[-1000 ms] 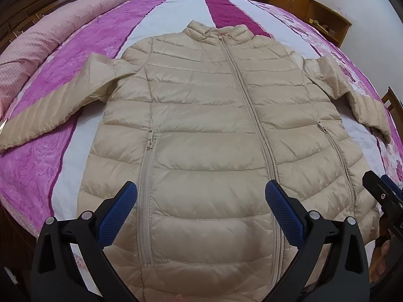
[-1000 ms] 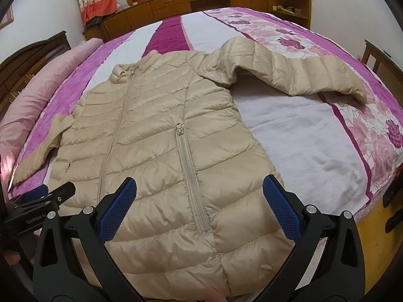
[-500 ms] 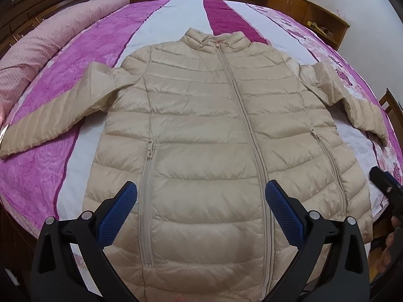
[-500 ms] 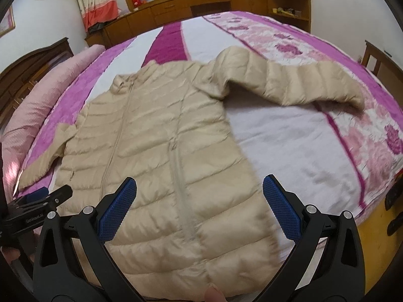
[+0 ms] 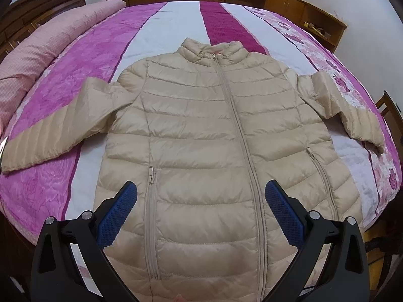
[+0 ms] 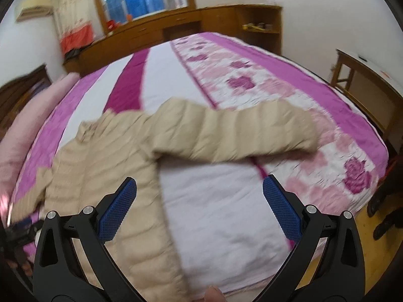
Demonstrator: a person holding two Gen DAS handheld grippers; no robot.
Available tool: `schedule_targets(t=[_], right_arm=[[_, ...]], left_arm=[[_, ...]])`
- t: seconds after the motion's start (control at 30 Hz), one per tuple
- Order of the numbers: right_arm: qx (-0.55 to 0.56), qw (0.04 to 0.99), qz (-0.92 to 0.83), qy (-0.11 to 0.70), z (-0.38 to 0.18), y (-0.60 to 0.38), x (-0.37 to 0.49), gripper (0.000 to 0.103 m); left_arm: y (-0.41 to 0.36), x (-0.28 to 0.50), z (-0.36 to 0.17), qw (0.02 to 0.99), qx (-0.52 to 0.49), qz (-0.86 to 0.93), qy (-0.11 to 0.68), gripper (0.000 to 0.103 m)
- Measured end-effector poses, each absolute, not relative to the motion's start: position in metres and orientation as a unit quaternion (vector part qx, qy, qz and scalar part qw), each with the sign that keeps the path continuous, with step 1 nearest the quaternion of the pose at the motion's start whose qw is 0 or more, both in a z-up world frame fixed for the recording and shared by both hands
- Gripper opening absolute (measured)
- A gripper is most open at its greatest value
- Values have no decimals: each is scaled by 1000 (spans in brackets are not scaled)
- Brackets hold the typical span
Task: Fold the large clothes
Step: 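Grasp the beige jacket sleeve cuff with the right gripper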
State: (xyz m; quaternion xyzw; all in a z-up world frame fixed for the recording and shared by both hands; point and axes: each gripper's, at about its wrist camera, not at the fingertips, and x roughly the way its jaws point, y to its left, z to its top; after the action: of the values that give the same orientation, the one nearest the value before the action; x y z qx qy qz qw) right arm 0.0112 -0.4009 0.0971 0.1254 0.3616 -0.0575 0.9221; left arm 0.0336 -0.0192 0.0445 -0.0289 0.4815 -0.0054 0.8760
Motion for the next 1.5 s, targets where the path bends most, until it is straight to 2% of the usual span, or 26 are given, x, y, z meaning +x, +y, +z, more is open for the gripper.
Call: schedule_targets(t=[0.27, 0.43, 0.77, 1.03, 1.1, 1.13, 1.2, 1.23, 1.3, 1.37, 1.4, 1.5], right_arm=[[212, 910, -99, 342, 89, -486, 40, 99], [261, 887, -106, 367, 63, -524, 65, 99], [262, 863, -175, 395, 11, -555, 100, 99], [293, 846, -182, 406, -23, -573, 119, 99], [308, 840, -177, 410, -29, -573, 119, 85], [311, 837, -179, 413, -30, -573, 118, 81], [305, 839, -181, 413, -29, -573, 115, 63], [305, 839, -180, 413, -29, -573, 115, 59], [311, 841, -175, 408, -27, -575, 109, 38], [317, 844, -167, 398, -23, -576, 102, 26], [321, 846, -162, 393, -20, -575, 99, 22], [316, 859, -138, 379, -6, -566, 90, 18]], left_arm=[[-23, 41, 35, 866, -35, -11, 499, 98], [-27, 43, 22, 859, -35, -6, 511, 98], [-33, 48, -24, 829, -31, 12, 559, 98], [-37, 53, -38, 821, -10, 18, 570, 98], [-37, 54, -42, 819, -11, 17, 573, 98], [-37, 54, -43, 818, -13, 16, 575, 98], [-36, 54, -46, 816, -19, 14, 577, 98], [-35, 55, -47, 815, -22, 13, 579, 98], [-35, 54, -48, 817, -26, 12, 577, 99], [-35, 52, -49, 820, -28, 12, 572, 99], [-35, 52, -49, 821, -28, 11, 570, 99], [-33, 52, -47, 821, -32, 7, 570, 98]])
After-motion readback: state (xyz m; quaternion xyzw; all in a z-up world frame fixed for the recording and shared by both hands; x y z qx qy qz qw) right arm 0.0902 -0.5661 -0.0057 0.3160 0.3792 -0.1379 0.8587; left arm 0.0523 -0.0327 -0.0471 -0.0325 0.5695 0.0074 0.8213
